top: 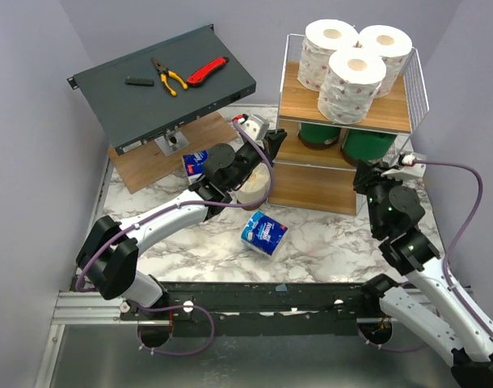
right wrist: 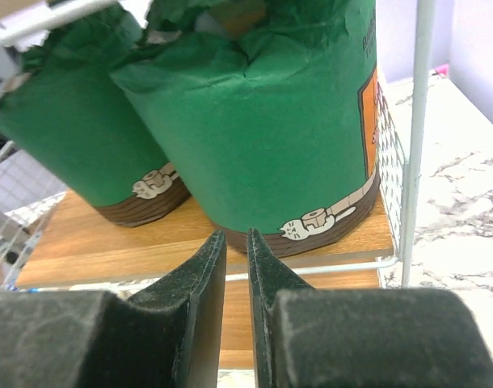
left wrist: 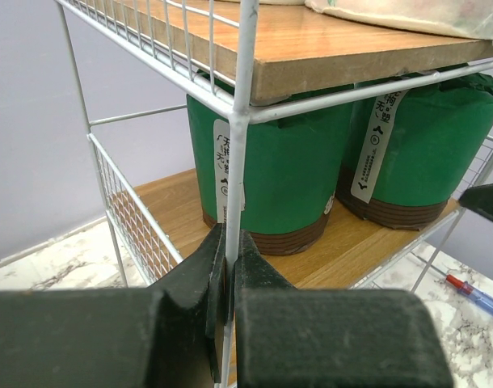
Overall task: Place and organize the paper towels onto the shelf
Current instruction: Adjust the paper towel on the shelf.
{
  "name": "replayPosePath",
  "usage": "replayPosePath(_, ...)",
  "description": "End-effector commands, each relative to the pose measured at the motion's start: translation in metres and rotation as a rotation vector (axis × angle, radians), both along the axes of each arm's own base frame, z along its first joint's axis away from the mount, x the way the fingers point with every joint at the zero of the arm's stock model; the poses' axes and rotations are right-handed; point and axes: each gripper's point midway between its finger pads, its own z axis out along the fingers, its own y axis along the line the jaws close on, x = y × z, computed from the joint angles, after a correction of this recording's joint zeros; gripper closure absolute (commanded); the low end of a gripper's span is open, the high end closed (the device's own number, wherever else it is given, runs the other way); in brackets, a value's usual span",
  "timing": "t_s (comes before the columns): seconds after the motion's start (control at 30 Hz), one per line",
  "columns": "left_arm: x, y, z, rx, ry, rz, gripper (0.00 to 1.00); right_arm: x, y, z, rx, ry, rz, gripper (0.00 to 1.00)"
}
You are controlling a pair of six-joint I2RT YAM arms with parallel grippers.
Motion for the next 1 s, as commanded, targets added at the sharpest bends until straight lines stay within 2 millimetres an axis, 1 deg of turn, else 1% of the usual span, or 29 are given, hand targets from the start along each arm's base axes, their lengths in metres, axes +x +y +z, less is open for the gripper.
replayPosePath(0.0, -0.008, -0.008, 0.002, -0.034, 0.029, -0.050, 1.00, 0.014, -0.012, -0.007, 0.018, -0.016, -0.122, 0.81)
replayPosePath(0.13, -0.008, -0.008, 0.001, -0.033, 0.031, -0.052, 1.00, 0.027, -0.012, -0.012, 0.027, -0.030, -0.169, 0.81)
replayPosePath(0.27, -0.008, -0.009, 0.000, -0.033, 0.032, -0.055, 1.00, 0.042, -0.007, -0.019, 0.022, -0.025, -0.188, 0.81)
replayPosePath(0.5, -0.009, -0.010, -0.002, -0.030, 0.036, -0.059, 1.00, 0.058, -0.001, -0.021, 0.017, -0.042, -0.209, 0.81)
replayPosePath(0.6, -0.008, -0.010, -0.002, -0.033, 0.039, -0.061, 1.00, 0.057, 0.001, -0.019, 0.018, -0.045, -0.192, 0.81)
replayPosePath(0.67, -0.008, -0.010, -0.002, -0.033, 0.037, -0.059, 1.00, 0.052, 0.000, -0.019, 0.024, -0.055, -0.176, 0.80)
replayPosePath(0.73, -0.008, -0.009, -0.002, -0.032, 0.036, -0.054, 1.00, 0.044, 0.001, -0.016, 0.009, -0.065, -0.140, 0.77)
replayPosePath(0.8, -0.007, -0.009, -0.002, -0.030, 0.034, -0.052, 1.00, 0.036, 0.002, -0.013, 0.010, -0.066, -0.106, 0.71)
replayPosePath(0.87, -0.007, -0.010, -0.002, -0.031, 0.036, -0.055, 1.00, 0.029, 0.002, -0.012, 0.003, -0.059, -0.080, 0.59)
replayPosePath(0.97, -0.007, -0.010, -0.004, -0.030, 0.040, -0.054, 1.00, 0.022, -0.001, -0.013, -0.005, -0.046, -0.075, 0.30)
